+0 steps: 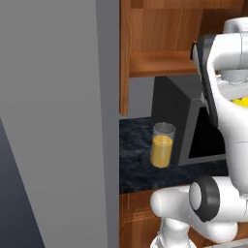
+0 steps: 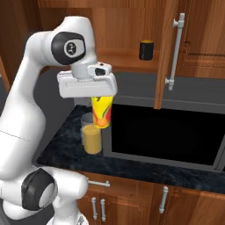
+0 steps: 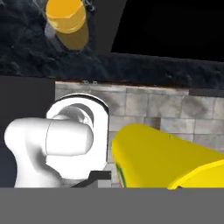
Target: There is a tray on the dining counter. Grab the cup, mug, and pitcher and place them on the tray. The pitcher may be placed next to the tray if it cannot fit the tray.
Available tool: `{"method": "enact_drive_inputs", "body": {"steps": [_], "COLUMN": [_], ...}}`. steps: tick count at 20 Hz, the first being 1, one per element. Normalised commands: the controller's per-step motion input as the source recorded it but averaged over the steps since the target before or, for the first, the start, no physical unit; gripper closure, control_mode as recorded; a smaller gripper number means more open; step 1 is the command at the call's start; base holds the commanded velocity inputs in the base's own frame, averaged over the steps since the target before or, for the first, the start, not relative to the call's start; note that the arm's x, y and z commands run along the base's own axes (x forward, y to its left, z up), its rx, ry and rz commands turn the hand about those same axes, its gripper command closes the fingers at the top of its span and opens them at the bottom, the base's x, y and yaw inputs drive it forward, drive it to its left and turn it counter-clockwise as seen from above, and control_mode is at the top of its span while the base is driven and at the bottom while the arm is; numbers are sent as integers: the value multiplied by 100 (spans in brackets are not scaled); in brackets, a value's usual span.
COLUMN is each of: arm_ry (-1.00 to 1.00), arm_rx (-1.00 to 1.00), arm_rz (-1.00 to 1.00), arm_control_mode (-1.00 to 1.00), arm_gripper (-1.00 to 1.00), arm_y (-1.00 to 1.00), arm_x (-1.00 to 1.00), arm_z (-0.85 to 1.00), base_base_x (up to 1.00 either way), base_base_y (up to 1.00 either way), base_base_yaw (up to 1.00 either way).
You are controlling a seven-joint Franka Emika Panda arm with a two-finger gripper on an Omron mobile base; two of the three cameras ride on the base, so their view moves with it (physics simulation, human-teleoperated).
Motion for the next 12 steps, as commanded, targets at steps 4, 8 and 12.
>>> {"method": "enact_drive_inputs", "body": {"steps": [4, 8, 12], "arm_ry": [0, 0, 1], "arm_rx": [10, 3, 0], "arm_rz": [-11, -9, -9], "arm_control_mode": [-100, -100, -100], "arm_gripper": [100, 100, 100], "arm_y": [0, 0, 0], "arm_x": [-56, -44, -25], "arm_z": [-20, -23, -27], "base_base_x": [0, 0, 0], "base_base_y": [0, 0, 0], "base_base_yaw": [0, 0, 0]}}
